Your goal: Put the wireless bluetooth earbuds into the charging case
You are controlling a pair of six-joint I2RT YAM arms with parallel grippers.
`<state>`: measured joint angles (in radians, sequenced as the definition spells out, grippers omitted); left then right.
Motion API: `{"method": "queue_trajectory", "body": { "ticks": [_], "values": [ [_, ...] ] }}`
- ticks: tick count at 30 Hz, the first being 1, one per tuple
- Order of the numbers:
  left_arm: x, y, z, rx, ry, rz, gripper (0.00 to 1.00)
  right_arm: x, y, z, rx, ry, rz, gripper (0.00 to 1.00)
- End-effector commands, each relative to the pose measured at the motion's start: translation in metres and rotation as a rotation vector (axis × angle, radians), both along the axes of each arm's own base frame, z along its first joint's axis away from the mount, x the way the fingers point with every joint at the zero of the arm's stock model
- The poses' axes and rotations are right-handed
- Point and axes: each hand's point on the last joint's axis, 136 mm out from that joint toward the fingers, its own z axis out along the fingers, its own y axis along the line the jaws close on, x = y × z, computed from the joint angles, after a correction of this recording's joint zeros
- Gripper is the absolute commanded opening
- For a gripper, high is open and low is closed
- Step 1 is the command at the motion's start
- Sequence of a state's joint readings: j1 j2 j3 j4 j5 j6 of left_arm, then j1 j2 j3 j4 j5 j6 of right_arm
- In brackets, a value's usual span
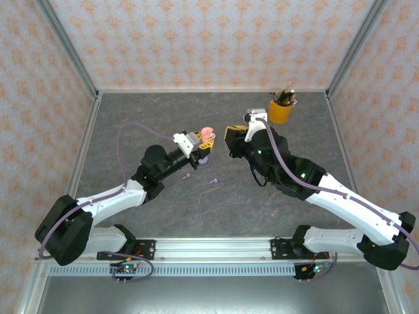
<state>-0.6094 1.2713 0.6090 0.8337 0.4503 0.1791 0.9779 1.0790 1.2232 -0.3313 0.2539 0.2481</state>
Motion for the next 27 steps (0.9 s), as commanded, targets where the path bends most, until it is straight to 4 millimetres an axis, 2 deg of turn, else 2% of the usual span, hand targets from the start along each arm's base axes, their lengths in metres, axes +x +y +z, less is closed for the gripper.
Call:
{"method": "queue_trajectory", "body": {
  "ticks": [1, 9, 18, 27],
  "values": [
    [-0.003, -0.017, 0.012, 0.038, -0.058, -0.060, 0.00, -0.002, 0.008, 0.025, 0.028, -0.093, 0.058, 0.18],
    [-0.001, -0.033, 0.023, 0.025, -0.075, -0.099, 0.00, -0.003, 0.015, 0.024, 0.034, -0.129, 0.091, 0.18],
    [-0.005, -0.034, 0.033, -0.005, -0.088, -0.118, 0.00, -0.001, 0.023, 0.010, 0.035, -0.140, 0.112, 0.18],
    [-0.013, -0.035, 0.042, -0.029, -0.100, -0.144, 0.00, 0.010, 0.019, -0.002, 0.062, -0.111, 0.088, 0.18]
  ]
}}
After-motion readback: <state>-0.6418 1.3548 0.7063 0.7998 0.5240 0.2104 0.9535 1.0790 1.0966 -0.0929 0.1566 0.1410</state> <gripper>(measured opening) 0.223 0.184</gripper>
